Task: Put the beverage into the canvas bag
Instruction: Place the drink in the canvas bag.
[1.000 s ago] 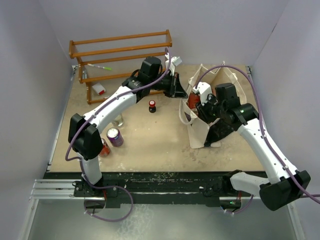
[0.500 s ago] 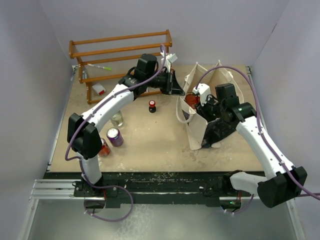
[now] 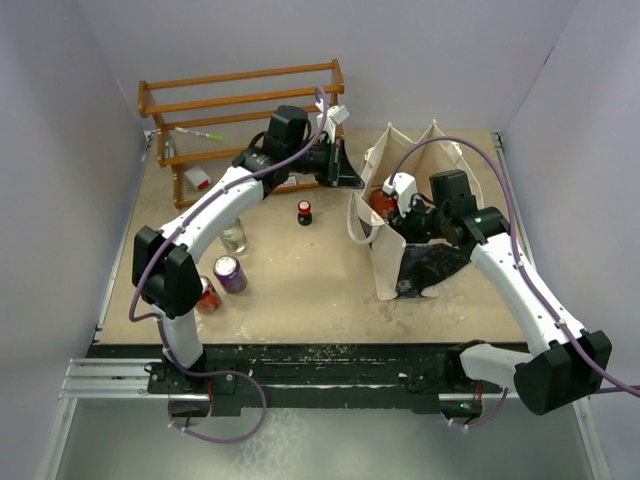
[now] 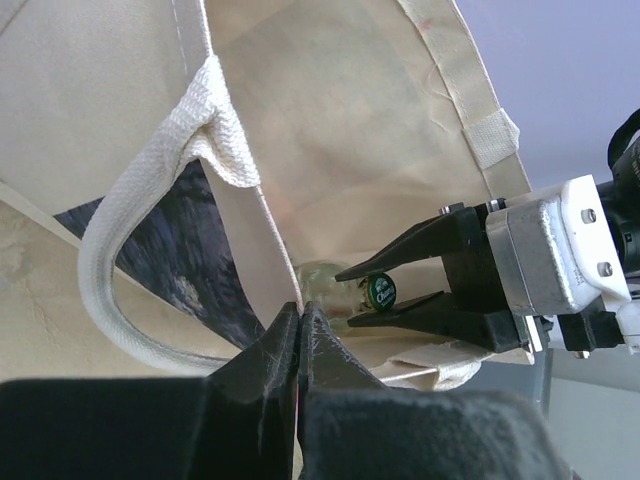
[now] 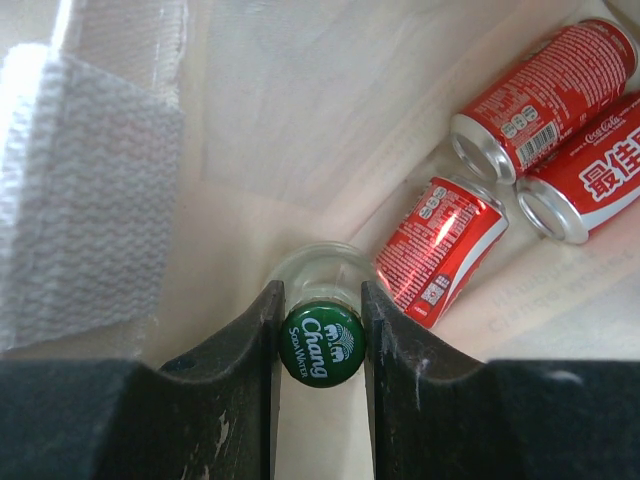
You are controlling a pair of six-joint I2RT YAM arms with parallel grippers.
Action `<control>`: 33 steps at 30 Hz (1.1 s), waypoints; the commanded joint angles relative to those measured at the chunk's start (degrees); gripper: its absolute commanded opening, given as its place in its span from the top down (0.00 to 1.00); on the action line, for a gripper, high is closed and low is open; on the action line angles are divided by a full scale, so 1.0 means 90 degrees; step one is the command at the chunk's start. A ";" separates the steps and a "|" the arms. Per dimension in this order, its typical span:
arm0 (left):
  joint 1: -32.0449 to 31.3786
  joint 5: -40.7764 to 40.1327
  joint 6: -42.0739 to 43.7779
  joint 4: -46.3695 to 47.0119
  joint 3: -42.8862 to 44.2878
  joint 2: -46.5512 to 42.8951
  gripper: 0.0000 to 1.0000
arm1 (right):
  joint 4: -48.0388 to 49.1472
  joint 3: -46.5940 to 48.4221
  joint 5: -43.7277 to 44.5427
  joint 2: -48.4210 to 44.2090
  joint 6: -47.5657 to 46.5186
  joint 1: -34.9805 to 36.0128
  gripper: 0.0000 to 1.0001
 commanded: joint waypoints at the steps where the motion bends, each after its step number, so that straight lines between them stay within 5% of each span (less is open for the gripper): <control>1: 0.0163 0.0120 0.0605 0.0576 -0.0045 -0.0594 1.00 | -0.0594 0.0016 -0.1056 -0.0177 -0.0149 0.0080 1.00; 5: 0.0144 0.0243 0.0995 0.0595 -0.0192 -0.0646 1.00 | -0.0648 0.0075 -0.0857 -0.0150 -0.0235 0.0075 0.97; 9: 0.0139 0.0480 0.1156 0.0760 -0.0378 -0.0736 0.98 | -0.0104 0.0298 -0.0379 -0.0212 -0.0007 0.0076 0.74; 17: 0.0246 0.0932 0.1652 0.0737 -0.0190 -0.0845 0.47 | 0.0286 0.1176 -0.0279 -0.0183 0.0356 0.0080 0.40; 24: 0.0793 0.1006 0.2159 0.0324 -0.0092 -0.1196 0.26 | 0.0589 0.1904 0.0324 -0.0166 0.0408 0.0073 0.34; 33: 0.2058 0.0133 0.2603 -0.0290 -0.0695 -0.2030 0.18 | 0.1166 0.2659 0.0143 0.0089 0.0651 0.0089 0.28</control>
